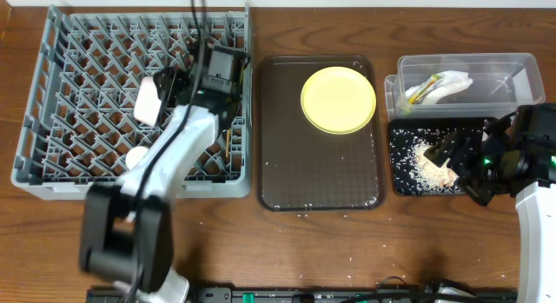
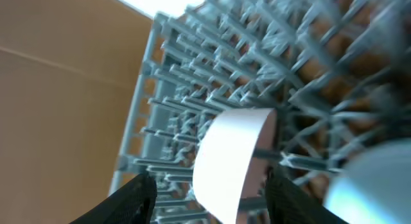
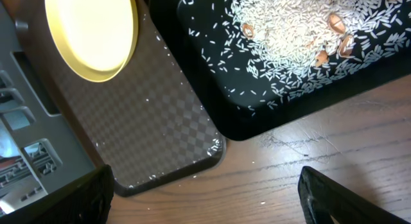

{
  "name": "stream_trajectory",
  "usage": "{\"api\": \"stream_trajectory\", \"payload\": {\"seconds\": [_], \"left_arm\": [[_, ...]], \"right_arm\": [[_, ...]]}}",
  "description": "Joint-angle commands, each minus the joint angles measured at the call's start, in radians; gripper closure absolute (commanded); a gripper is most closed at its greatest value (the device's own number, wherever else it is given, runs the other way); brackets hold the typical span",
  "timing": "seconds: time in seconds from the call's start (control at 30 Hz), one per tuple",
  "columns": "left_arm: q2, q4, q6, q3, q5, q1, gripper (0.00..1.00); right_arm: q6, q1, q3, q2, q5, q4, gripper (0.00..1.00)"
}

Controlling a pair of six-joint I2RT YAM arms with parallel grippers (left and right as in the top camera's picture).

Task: Sort waste into correct bins and load items into the dishwasher
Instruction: 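Release the pink bowl in the rack and lift the left gripper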

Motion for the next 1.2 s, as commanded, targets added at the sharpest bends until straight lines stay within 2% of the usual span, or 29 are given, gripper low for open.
{"api": "stream_trajectory", "payload": {"seconds": [0.0,0.03,0.07,0.17,0.23,0.3,0.4,0.5,0.63,0.83,1.1,1.17], "left_arm": [[-0.166,-0.069,-0.201,0.001,0.237,0.000,0.59],[-0.198,-0.092,-0.248,0.001,0.269,0.009,0.71],[-0.229,-0.114,-0.286,0.001,0.302,0.024,0.91],[-0.298,-0.170,-0.348,0.001,0.427,0.111,0.92],[-0.311,-0.201,-0.370,0.001,0.579,0.232,0.92],[-0.296,-0.205,-0.369,0.001,0.744,0.331,0.93],[-0.246,-0.185,-0.337,0.001,1.068,0.475,0.92],[-0.174,-0.163,-0.288,0.001,1.259,0.566,0.92],[-0.088,-0.143,-0.227,0.001,1.312,0.605,0.93],[0.009,-0.149,-0.221,0.001,1.337,0.578,0.92],[-0.045,-0.185,-0.221,0.001,1.329,0.552,0.93],[-0.068,-0.178,-0.221,0.001,1.284,0.552,0.92]], "right_arm": [[-0.017,0.009,0.005,-0.004,0.000,-0.002,0.11],[-0.017,0.009,0.005,-0.004,0.000,-0.002,0.11],[-0.017,0.009,0.005,-0.004,0.000,-0.003,0.11],[-0.017,0.009,0.005,-0.004,0.000,-0.003,0.11],[-0.017,0.009,0.005,-0.004,0.000,-0.003,0.11],[-0.017,0.009,0.005,-0.004,0.000,-0.003,0.11],[-0.016,0.009,0.005,-0.004,0.000,-0.003,0.11],[-0.017,0.009,0.005,-0.004,0.000,-0.003,0.11],[-0.016,0.009,0.005,-0.004,0.000,-0.003,0.11],[-0.016,0.009,0.005,-0.004,0.000,-0.005,0.11],[-0.017,0.009,0.005,-0.004,0.000,-0.013,0.11],[-0.016,0.009,0.005,-0.004,0.000,-0.011,0.11]]}}
